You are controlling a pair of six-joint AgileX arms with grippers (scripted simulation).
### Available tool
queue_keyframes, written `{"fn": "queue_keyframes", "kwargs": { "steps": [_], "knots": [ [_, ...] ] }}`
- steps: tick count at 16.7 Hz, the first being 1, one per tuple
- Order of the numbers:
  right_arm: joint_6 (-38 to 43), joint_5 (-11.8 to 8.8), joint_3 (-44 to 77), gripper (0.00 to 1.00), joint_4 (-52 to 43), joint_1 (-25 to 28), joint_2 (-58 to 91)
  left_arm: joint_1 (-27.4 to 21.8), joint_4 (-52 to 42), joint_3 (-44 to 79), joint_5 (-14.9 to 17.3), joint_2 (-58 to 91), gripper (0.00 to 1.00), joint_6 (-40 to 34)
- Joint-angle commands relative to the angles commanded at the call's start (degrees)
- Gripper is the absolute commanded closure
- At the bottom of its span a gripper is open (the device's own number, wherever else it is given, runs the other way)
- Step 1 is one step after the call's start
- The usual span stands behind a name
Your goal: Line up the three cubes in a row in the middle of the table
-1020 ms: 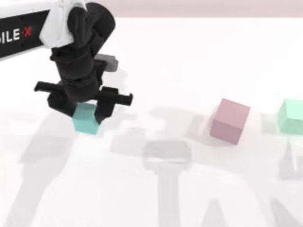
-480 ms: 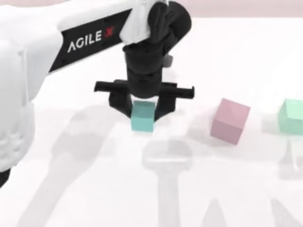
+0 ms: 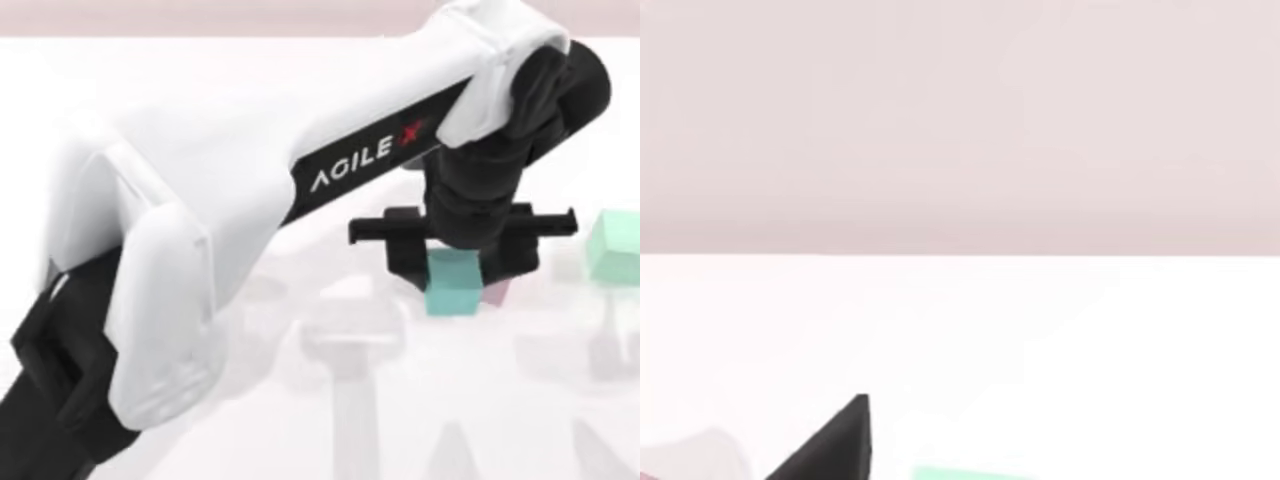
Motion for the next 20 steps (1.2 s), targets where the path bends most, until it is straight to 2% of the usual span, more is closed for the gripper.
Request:
{"fn": "queue_keyframes", "kwargs": {
  "steps": [7, 14, 19, 20],
  "knots": [
    [0.0, 0.0, 0.0, 0.0, 0.0, 0.0, 0.0, -0.23, 0.84, -0.49, -0.02, -0.06, 1.0, -0.45],
    [0.0, 0.0, 0.0, 0.0, 0.0, 0.0, 0.0, -0.43, 14.79, -14.55, -0.02, 0.14, 1.0, -0.61],
    [0.0, 0.0, 0.0, 0.0, 0.0, 0.0, 0.0, -0.53, 15.66, -15.42, -0.03, 0.24, 1.0, -0.64],
    [0.0, 0.0, 0.0, 0.0, 0.0, 0.0, 0.0, -0.53, 15.66, -15.42, -0.03, 0.24, 0.92, -0.64]
  ]
}}
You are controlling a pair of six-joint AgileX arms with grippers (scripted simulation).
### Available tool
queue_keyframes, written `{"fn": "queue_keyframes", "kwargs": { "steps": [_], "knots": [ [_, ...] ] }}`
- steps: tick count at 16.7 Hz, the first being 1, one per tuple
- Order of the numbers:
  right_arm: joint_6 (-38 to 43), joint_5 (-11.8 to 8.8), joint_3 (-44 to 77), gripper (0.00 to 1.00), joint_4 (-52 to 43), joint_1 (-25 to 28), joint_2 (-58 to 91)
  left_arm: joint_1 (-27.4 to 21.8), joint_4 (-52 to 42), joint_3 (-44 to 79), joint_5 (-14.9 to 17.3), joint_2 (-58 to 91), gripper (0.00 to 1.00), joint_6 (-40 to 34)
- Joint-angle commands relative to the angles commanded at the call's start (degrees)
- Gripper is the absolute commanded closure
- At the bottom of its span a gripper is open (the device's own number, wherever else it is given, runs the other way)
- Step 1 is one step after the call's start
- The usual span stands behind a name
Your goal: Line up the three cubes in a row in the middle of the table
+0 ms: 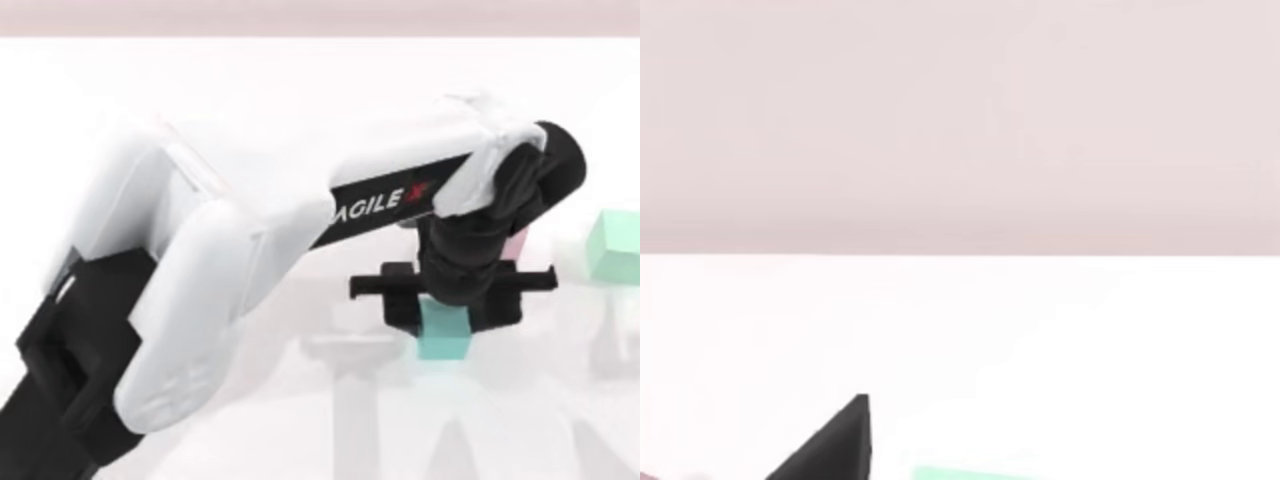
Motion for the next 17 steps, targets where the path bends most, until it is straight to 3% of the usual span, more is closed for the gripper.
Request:
{"fn": "queue_keyframes", "kwargs": {
  "steps": [12, 17],
  "knots": [
    [0.0, 0.0, 0.0, 0.0, 0.0, 0.0, 0.0, 0.0, 0.0, 0.0, 0.0, 0.0, 0.02, 0.0],
    [0.0, 0.0, 0.0, 0.0, 0.0, 0.0, 0.0, 0.0, 0.0, 0.0, 0.0, 0.0, 0.0, 0.0]
  ]
}}
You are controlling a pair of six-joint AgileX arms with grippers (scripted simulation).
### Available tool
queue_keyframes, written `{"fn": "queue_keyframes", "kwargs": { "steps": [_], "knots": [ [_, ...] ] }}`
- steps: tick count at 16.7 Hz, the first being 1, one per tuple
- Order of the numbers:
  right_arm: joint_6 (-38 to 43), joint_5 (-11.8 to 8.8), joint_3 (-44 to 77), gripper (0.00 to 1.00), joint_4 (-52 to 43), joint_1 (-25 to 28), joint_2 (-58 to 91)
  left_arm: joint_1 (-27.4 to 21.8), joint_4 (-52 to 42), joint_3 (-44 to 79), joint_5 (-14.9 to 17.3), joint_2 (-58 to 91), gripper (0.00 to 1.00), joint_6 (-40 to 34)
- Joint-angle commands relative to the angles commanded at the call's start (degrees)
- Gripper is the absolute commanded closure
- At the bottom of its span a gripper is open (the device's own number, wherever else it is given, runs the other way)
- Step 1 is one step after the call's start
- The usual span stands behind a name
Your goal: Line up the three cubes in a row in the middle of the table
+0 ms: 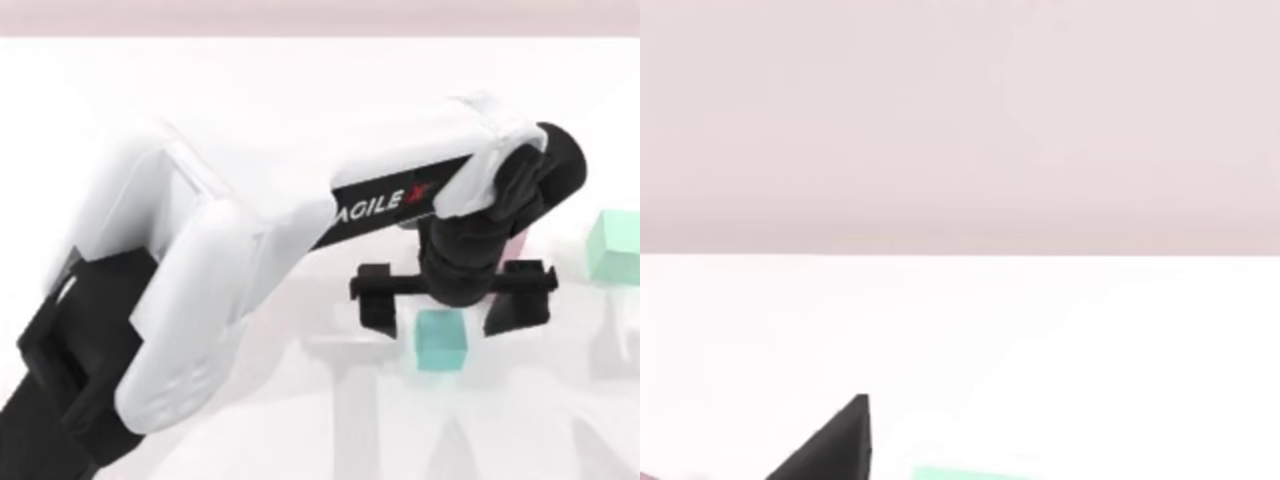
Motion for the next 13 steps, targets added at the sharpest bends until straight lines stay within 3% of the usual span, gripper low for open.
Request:
{"fn": "queue_keyframes", "kwargs": {
  "steps": [6, 13],
  "knots": [
    [0.0, 0.0, 0.0, 0.0, 0.0, 0.0, 0.0, 0.16, -1.0, 1.01, -0.04, 0.06, 0.0, -0.12],
    [0.0, 0.0, 0.0, 0.0, 0.0, 0.0, 0.0, 0.92, -14.67, 13.73, -0.01, -0.78, 0.0, -0.35]
  ]
}}
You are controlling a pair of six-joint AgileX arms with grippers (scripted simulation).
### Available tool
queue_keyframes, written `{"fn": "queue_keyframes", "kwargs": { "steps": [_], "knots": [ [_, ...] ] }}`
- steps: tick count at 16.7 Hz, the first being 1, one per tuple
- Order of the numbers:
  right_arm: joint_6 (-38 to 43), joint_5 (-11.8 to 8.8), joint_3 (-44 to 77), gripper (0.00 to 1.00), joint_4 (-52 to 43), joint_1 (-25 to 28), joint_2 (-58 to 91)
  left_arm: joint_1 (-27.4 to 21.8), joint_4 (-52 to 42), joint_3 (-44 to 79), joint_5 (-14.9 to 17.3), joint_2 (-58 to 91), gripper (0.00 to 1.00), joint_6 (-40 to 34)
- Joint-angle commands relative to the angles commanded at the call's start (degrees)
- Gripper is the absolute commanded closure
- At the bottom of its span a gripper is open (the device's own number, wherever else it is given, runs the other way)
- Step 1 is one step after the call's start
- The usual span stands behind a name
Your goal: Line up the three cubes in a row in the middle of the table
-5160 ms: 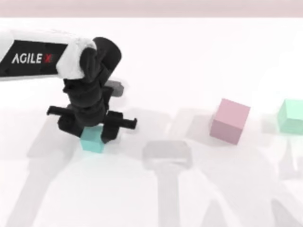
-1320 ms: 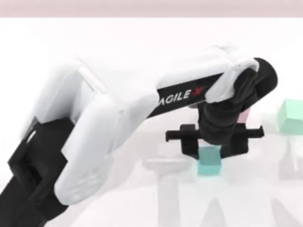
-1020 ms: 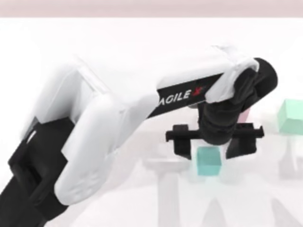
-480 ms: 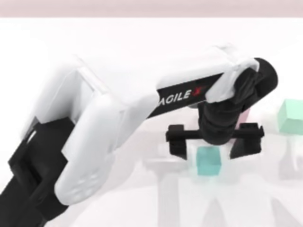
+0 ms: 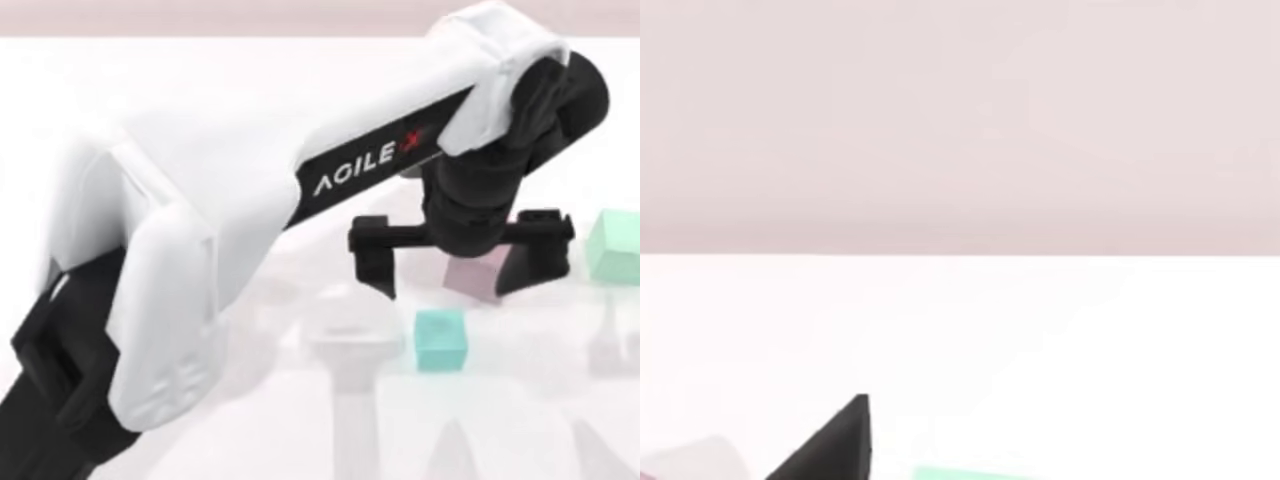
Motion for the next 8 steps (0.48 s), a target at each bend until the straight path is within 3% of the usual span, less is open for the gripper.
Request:
{"fn": "queue_keyframes", "kwargs": {
  "steps": [8],
  "knots": [
    [0.45, 0.03, 3.04, 0.0, -2.27, 0.12, 3.04, 1.48, 1.76, -2.94, -0.19, -3.49, 0.0, 0.5]
  ]
}}
